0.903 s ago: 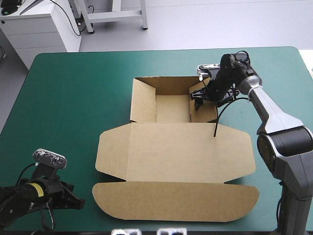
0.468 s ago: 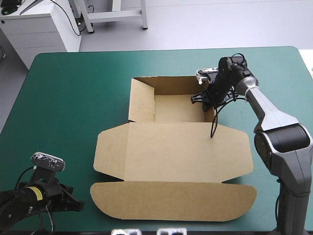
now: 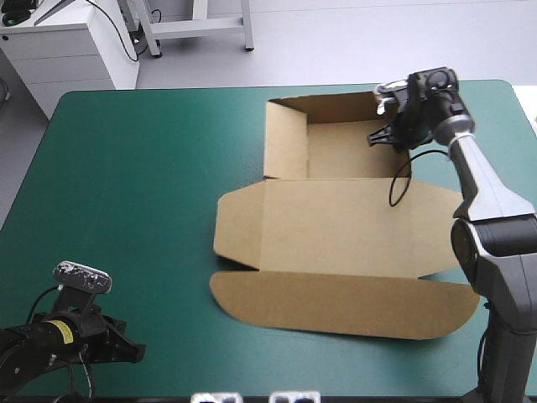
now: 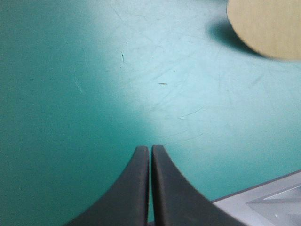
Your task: Fold the box
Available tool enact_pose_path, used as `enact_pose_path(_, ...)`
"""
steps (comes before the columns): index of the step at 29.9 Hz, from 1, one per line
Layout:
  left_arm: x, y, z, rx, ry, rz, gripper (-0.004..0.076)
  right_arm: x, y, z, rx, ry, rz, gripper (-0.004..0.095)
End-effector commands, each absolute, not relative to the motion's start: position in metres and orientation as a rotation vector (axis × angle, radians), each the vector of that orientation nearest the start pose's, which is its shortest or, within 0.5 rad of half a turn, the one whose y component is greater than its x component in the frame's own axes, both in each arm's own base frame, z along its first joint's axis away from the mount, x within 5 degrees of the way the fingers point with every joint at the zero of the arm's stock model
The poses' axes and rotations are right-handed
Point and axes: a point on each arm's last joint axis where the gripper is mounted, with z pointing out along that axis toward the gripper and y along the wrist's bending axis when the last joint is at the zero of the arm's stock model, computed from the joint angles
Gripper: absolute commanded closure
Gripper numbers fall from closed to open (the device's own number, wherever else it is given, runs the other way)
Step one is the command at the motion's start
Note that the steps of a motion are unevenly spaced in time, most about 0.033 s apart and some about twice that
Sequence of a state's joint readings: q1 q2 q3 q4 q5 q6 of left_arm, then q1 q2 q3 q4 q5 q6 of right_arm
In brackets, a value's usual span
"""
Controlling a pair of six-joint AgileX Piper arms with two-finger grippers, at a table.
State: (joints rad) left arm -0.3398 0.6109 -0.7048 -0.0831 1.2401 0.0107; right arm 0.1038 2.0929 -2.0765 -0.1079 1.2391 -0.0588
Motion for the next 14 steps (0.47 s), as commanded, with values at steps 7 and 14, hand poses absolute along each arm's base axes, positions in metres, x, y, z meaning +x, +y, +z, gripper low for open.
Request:
enact_pose_path(7, 0.073, -0.036, 0.312, 0.433, 2.569, -0.266, 0.0726, 0.430, -0.141, 0.346, 0.317, 2.589, -0.271, 0.0928)
enact_pose_path(14, 0.075, -0.036, 0.313, 0.426, 2.542, -0.270, 0.0729, 0.400, -0.220, 0.337, 0.566, 2.566, -0.200, 0.0928)
